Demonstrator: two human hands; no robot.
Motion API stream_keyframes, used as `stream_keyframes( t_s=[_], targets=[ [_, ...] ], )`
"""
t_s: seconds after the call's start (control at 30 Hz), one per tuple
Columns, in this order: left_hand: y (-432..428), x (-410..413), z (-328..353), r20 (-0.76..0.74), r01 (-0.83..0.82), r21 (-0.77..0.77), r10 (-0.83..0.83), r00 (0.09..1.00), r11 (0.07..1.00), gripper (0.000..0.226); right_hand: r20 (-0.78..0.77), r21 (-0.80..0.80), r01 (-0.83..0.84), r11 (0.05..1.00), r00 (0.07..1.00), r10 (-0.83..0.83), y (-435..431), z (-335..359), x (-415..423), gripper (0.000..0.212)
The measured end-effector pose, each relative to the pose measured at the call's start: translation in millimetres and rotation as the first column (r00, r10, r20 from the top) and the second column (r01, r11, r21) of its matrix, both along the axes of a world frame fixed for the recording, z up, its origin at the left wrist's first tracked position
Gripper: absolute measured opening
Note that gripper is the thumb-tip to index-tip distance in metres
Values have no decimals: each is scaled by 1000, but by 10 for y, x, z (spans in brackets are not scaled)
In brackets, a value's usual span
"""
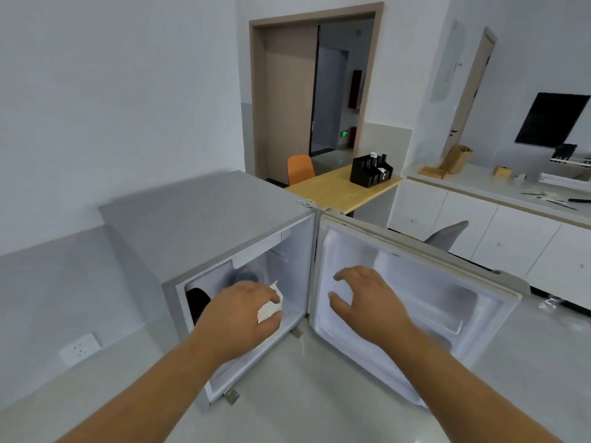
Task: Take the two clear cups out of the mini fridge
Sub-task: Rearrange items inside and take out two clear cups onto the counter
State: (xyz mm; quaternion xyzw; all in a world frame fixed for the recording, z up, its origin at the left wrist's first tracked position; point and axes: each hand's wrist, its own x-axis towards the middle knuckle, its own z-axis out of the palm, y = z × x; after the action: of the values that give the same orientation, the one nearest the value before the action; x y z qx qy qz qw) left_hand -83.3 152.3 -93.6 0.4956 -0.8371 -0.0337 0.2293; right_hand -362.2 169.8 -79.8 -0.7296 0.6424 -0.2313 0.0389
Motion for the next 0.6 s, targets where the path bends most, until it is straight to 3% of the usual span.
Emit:
stream_keyframes(
  t_s=[0.1,0.27,0.6],
  targets=[
    [105,-47,-335,-60,-154,210,170,984,965,47,153,135,-45,990,988,24,-40,-277,309,41],
    [-100,-54,-756,-173,-296,488,423,890,821,53,342,382,-59,922,936,-82,-346,-665,724,39],
    [-1152,-87,-1391,-278,-345,658,641,715,670,65,427,623,-21,782,847,-318,-1425,-1341,1226,31]
  ],
)
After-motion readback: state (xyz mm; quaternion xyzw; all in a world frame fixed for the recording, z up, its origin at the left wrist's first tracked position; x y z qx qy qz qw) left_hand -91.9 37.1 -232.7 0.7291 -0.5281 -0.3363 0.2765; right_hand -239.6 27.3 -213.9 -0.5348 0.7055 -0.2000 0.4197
